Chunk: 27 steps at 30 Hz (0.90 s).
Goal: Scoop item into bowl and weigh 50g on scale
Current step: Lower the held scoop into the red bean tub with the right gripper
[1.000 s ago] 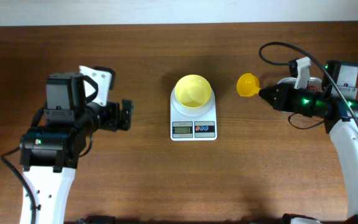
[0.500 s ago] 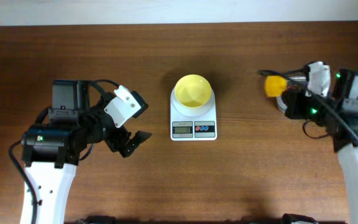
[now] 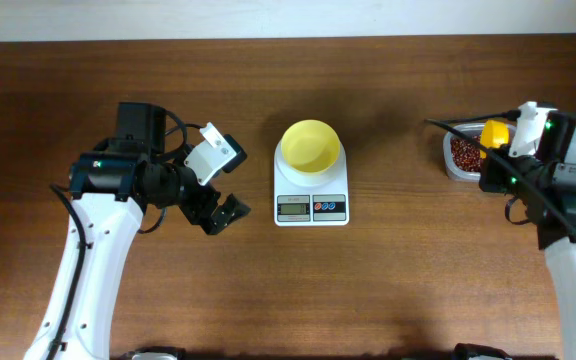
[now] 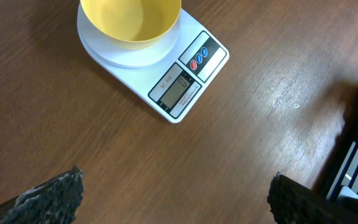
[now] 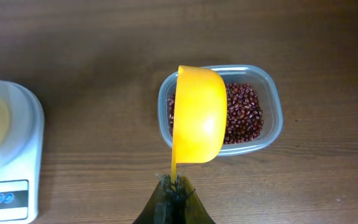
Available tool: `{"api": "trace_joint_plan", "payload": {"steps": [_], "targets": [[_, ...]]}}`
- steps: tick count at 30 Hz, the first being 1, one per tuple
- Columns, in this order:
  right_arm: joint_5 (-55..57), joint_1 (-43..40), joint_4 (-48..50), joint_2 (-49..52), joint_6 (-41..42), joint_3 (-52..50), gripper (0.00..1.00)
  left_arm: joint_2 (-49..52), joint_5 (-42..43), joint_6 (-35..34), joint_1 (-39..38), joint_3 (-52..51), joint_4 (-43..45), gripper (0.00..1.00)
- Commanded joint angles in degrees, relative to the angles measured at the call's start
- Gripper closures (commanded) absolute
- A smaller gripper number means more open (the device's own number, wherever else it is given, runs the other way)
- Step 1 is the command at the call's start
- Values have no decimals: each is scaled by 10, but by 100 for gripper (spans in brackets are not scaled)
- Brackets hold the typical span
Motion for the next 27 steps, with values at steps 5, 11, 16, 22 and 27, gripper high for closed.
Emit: {"api": "trace_joint_plan", "payload": {"steps": [5,11,16,22,27], "targets": [[83,-2,23,76,-65,7,96,1,8,11,1,0,1,1],[144,-2,57,155,-105,7,96,1,8,11,1,0,1,1],[189,-2,91,188,-150,7,96,1,8,11,1,0,1,1],[189,-2,100,217,-165,7,96,1,8,11,1,0,1,1],[188,-4,115,234,-165,7,96,1,8,11,1,0,1,1]]}}
